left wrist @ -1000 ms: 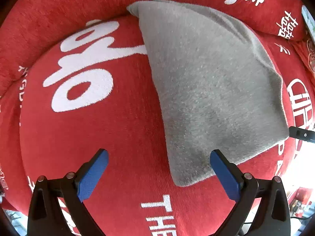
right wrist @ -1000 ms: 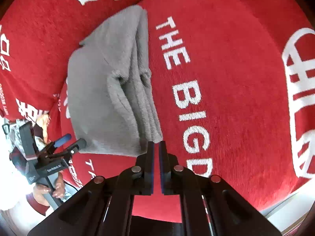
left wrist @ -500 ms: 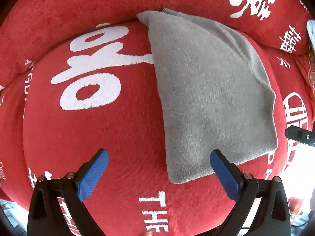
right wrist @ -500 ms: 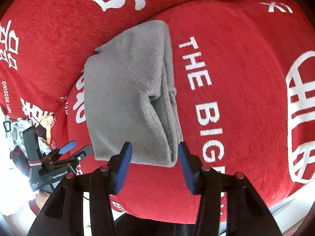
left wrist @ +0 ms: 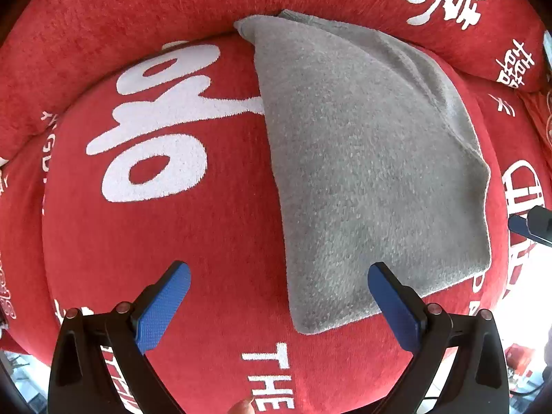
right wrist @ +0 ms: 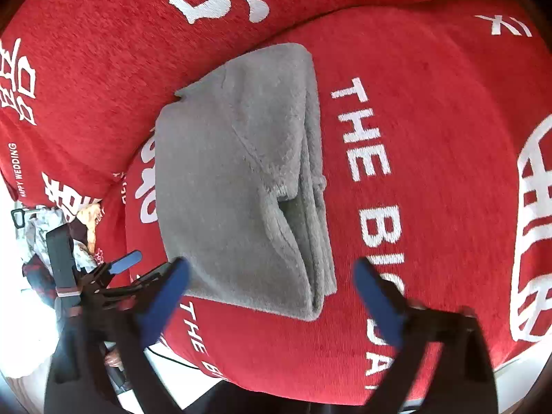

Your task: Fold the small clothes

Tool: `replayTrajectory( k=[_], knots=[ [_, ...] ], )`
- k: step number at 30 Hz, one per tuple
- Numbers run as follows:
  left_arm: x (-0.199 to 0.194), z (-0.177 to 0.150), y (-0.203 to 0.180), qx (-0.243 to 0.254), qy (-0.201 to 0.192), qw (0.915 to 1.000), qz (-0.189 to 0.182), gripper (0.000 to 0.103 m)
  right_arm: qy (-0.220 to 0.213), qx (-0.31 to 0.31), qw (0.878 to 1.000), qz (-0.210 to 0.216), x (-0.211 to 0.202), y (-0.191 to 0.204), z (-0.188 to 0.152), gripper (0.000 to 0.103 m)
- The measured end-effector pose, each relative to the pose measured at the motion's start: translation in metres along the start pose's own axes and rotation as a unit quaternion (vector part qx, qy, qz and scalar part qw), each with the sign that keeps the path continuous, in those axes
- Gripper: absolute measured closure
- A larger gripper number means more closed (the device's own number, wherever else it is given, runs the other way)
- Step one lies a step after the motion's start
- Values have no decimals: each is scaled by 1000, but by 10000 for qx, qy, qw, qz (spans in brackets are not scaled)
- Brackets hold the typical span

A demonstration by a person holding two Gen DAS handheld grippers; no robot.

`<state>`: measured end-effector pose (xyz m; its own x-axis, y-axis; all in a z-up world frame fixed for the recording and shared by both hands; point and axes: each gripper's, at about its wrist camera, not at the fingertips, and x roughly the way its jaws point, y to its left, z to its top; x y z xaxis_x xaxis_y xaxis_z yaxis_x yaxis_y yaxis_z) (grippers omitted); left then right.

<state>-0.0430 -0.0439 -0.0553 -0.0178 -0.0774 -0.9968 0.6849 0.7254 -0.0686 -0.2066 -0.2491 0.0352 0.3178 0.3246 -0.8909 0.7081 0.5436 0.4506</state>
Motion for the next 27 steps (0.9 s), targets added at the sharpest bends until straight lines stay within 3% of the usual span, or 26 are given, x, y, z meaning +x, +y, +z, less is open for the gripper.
replayTrajectory(
  k=[10, 17, 27],
  knots=[
    [5, 16, 3, -137, 48, 9999, 19, 0, 103, -36, 9999, 52, 1, -7, 10, 0],
    [-1, 47, 15, -378, -49, 9978, -537, 0, 156, -48, 9998, -114, -1, -19, 27, 0],
    [-3, 82, 34, -793, -160, 9905, -1109, 0, 204, 102, 9997, 94, 9, -37, 59, 0]
  ],
)
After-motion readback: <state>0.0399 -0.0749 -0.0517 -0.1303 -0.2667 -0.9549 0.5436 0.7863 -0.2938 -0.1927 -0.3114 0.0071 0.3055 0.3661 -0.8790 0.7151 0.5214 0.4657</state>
